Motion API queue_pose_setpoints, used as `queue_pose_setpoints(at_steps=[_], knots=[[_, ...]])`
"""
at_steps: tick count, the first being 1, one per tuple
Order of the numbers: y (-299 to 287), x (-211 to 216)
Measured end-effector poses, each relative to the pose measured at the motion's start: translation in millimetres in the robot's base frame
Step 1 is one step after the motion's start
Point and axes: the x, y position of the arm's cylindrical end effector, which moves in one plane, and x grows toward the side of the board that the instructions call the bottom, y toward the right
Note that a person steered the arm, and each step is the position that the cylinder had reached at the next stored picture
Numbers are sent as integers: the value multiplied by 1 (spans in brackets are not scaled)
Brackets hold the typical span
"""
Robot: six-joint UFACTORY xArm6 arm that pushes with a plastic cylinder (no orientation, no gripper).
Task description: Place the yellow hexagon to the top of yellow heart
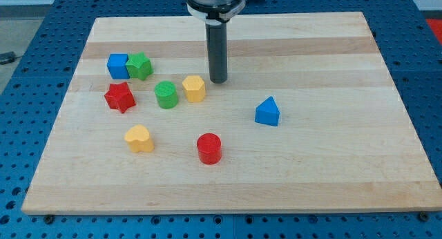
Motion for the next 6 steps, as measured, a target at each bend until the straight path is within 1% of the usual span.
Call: queue_pose_setpoints(at_steps=[2,3,4,5,6], knots=[[-34,0],[-39,19],[-40,57],[-54,88],[-91,94]])
